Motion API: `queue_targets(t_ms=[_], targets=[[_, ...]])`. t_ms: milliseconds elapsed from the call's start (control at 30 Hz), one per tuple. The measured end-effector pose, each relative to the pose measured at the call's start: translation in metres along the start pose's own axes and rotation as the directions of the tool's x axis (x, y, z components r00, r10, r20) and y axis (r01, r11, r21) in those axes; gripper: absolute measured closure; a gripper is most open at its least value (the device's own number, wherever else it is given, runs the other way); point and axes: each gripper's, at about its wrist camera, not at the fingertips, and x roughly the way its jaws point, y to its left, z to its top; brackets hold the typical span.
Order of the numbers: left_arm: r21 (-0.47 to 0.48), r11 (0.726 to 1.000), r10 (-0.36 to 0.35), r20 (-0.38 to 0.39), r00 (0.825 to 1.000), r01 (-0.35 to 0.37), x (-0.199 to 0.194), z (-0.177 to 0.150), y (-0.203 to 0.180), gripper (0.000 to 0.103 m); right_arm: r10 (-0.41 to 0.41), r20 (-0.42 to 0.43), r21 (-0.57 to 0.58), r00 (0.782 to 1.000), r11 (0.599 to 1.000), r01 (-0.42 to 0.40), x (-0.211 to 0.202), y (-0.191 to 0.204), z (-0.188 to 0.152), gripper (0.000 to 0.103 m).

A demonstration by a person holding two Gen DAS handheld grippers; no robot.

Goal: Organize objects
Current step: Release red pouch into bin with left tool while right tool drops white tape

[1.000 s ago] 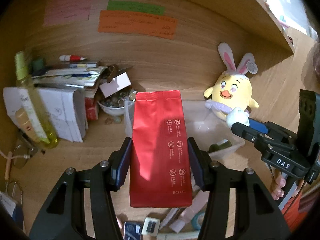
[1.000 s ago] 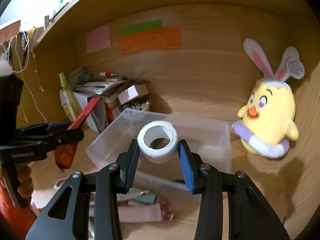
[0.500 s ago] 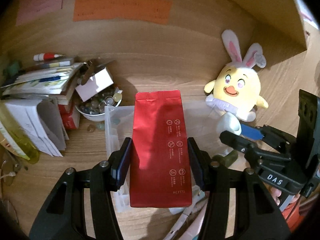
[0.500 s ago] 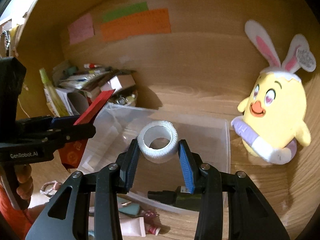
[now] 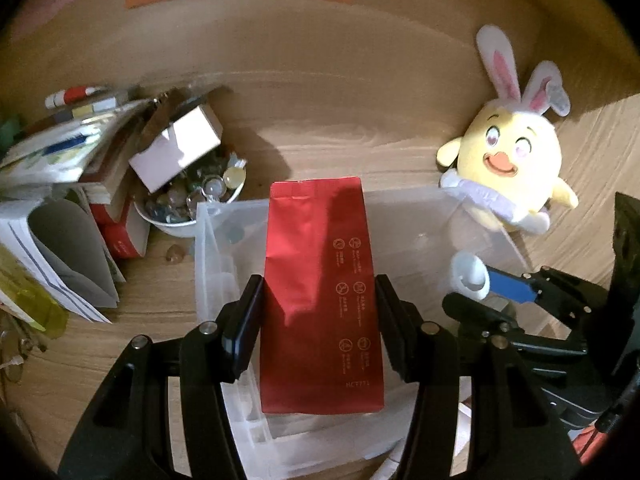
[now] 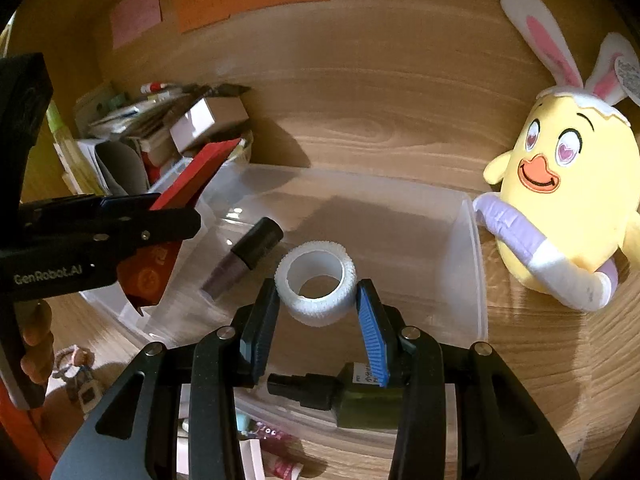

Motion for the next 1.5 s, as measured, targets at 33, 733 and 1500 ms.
queue_targets(t_ms=[33,733,1500], targets=[[-0.001,1.0,-0.004,-0.008,1.0,0.004,0.003,-0.001,0.0,0.049,-0.004,-0.004,-0.001,1.0,1.0,0.004,0.001,0.0,0.0,0.066],[0.041,0.999,-0.035,0.027,0.999,0.034,-0.03,-0.009,-0.01,0.035,-0.056,0.007,-0.021,0.998,0.998,0.056,-0.008,0.008,0.001,0.053],[0.091,0.995,0.038,0.117,0.992,-0.049,-0.11,-0.087,-0.001,0.008,-0.072,0.12,-0.01,0.99,0.997,0.073,-0.092,0.042,-0.049,0.025]])
